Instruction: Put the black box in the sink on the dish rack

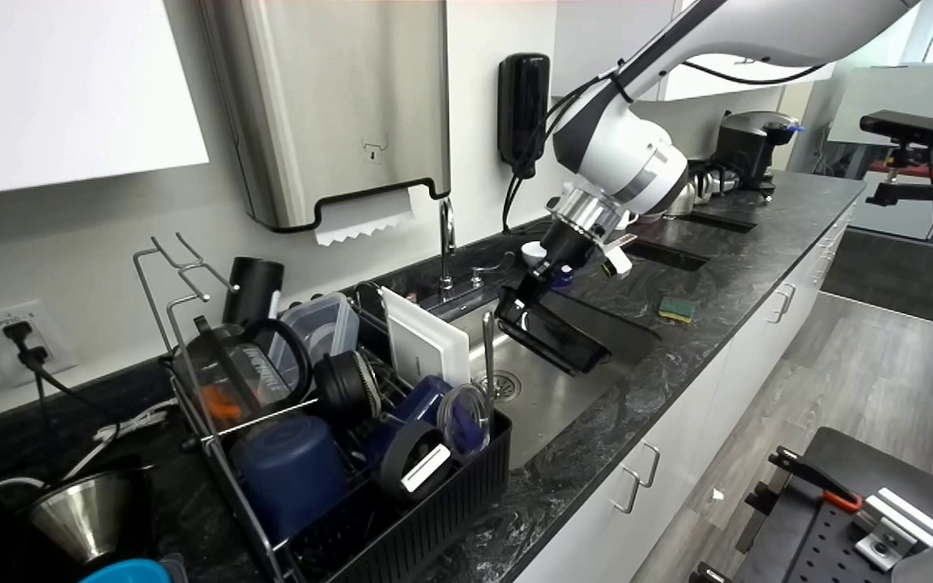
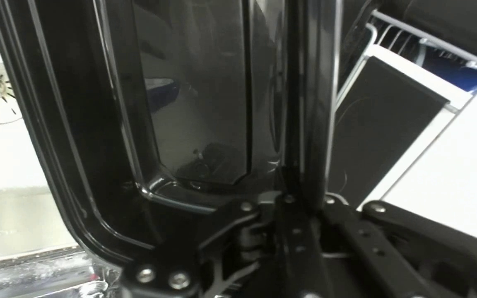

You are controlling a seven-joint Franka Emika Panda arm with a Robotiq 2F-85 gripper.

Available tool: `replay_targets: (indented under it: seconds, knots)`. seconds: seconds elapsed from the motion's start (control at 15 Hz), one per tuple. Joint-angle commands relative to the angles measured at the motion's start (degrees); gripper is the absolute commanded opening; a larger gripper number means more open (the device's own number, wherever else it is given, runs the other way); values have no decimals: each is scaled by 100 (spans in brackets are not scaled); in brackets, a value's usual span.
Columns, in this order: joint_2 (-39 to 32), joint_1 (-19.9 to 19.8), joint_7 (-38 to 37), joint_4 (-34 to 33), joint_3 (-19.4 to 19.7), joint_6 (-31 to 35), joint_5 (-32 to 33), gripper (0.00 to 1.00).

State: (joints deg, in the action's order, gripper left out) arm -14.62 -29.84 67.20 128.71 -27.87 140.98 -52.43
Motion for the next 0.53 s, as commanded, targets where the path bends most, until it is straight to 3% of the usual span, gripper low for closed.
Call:
replay_targets:
  seconds: [0.0, 0.2, 0.47]
  knots:
    - [266, 926, 404, -59, 1100, -819, -423, 1]
    - [352, 1444, 483, -95, 1699, -1253, -518, 1]
    - [404, 1840, 673, -130, 2144, -1584, -817, 1]
